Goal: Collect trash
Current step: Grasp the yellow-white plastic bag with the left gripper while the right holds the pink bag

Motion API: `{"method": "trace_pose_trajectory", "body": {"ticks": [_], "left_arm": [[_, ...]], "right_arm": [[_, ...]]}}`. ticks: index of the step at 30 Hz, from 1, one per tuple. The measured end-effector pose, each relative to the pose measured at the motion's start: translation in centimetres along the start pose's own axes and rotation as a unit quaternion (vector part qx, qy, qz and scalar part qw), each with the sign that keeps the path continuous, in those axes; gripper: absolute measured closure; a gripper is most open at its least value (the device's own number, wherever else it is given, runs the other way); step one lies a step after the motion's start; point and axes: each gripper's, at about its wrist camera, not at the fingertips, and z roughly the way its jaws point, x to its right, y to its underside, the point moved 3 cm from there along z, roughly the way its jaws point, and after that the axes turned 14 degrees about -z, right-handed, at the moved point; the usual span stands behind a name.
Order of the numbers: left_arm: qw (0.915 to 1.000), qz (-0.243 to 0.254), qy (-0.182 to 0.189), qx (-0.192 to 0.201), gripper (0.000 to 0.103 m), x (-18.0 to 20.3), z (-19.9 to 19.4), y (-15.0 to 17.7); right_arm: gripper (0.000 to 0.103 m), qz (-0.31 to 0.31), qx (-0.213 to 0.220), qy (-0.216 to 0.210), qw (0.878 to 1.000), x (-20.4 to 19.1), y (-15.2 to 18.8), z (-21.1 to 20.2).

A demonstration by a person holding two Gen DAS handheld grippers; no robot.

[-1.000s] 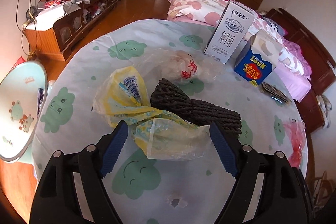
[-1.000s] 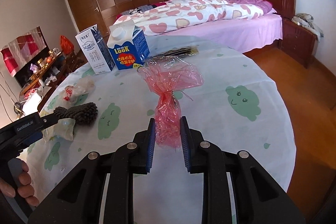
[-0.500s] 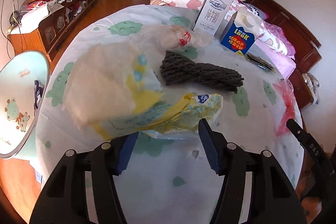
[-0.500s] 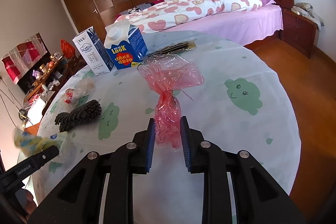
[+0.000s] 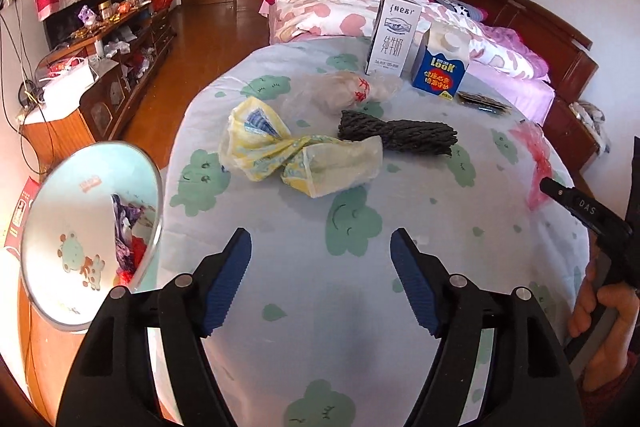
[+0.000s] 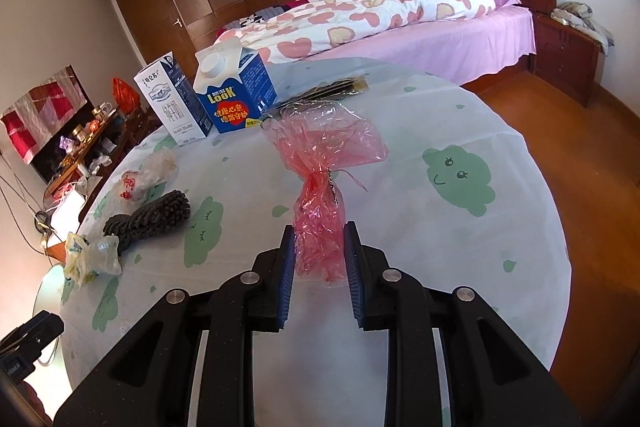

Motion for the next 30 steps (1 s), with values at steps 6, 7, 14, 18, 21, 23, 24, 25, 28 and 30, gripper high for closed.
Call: {"method": "trace_pose_trajectory", "body": {"ticks": [6,7,14,18,21,23,24,25,28,30], "left_arm": [[0.9963,0.071,-0.008,0.046,0.023,-0.4,1.2,-4.0],[0.9935,0.097,-0.014,0.058,0.023,-0.1,1.8,-4.7],[0.9764,0.211,-0.015,0.043,0.023,0.0,5.3,-7.0],[0.973,0.229,0.017,0.02,0.023,-0.5,5.1,-7.2],[0.9573,0.287,0.027,0.02,0.023,0.6,4.4,-6.2],[0.9394,0.341,0.026,0.021,0.023,1.8,4.3,-5.0],[0.9296,0.367,0.025,0.015,0.023,2.5,4.7,-4.4],[0.9201,0.391,0.025,0.008,0.023,3.0,5.0,-3.8],[0.8942,0.447,0.011,-0.003,0.023,4.0,6.6,-2.7],[0.8948,0.446,0.005,-0.02,0.024,4.0,7.9,-2.9]], "right_arm": [[0.078,-0.004,-0.001,0.003,1.0,-0.1,0.0,0.0],[0.078,-0.005,-0.002,0.005,1.0,-0.1,0.0,0.0],[0.078,0.001,-0.009,0.006,1.0,0.0,0.0,0.4],[0.078,0.005,-0.025,0.001,1.0,0.1,0.2,0.9],[0.078,0.014,-0.033,-0.001,0.999,0.4,0.2,1.0],[0.078,0.012,-0.034,0.0,0.999,0.3,0.3,1.1],[0.078,0.008,-0.035,0.002,0.999,0.1,0.3,1.1],[0.078,0.004,-0.036,0.004,0.999,-0.1,0.3,1.1],[0.078,-0.002,-0.035,0.008,0.999,-0.2,0.3,1.2],[0.078,-0.002,-0.035,0.009,0.999,-0.2,0.3,1.2]]}}
